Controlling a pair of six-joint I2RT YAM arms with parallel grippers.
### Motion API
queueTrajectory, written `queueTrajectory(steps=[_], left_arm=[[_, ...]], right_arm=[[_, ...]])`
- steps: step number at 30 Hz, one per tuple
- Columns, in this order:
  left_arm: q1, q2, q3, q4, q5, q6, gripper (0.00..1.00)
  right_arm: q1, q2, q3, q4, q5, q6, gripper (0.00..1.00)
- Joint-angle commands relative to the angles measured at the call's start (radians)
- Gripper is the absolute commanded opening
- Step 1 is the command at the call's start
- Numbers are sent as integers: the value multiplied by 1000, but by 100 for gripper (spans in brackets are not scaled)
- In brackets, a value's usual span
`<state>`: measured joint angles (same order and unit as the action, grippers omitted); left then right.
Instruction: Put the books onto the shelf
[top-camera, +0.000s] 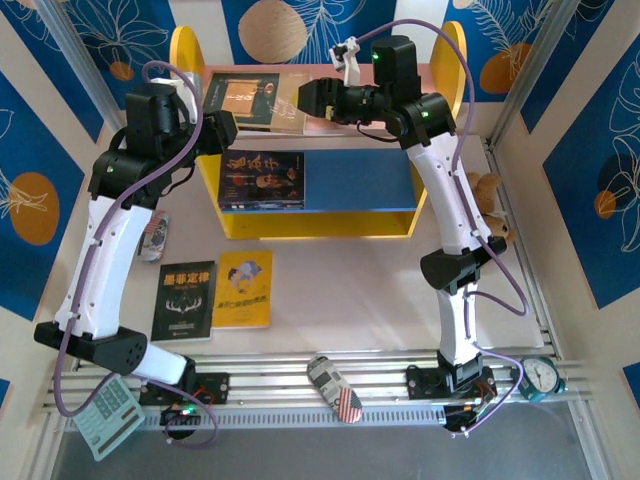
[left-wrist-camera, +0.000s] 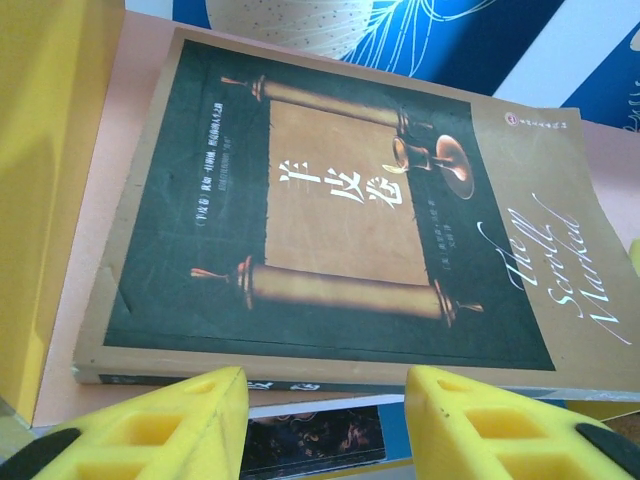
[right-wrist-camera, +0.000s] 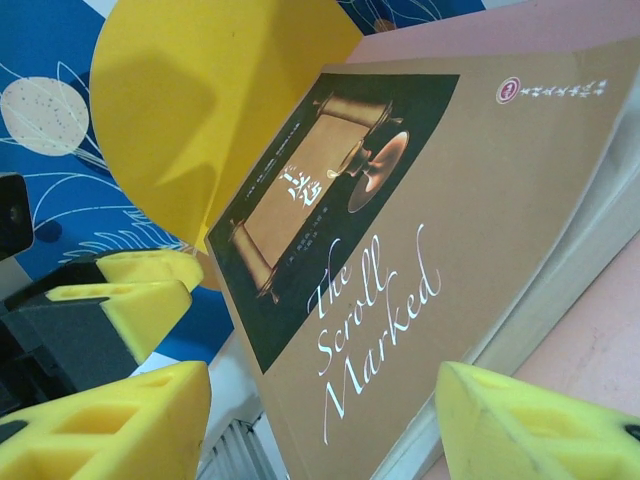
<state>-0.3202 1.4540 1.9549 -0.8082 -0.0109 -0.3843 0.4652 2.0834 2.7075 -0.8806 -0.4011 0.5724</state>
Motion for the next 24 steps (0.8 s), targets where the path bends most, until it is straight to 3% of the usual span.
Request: queueTrajectory(steps=[1,12,24], left_arm=[[9,-23,7,-10,21,-5,46],[9,-75,-12,83,11,30,55],[10,56,102,89,26,121,61]], right_arm=[[2,34,17,34,-43,30,62],[11,-3,33,-5,-10,-16,62],[88,-136,-76,-76,112,-123,63]])
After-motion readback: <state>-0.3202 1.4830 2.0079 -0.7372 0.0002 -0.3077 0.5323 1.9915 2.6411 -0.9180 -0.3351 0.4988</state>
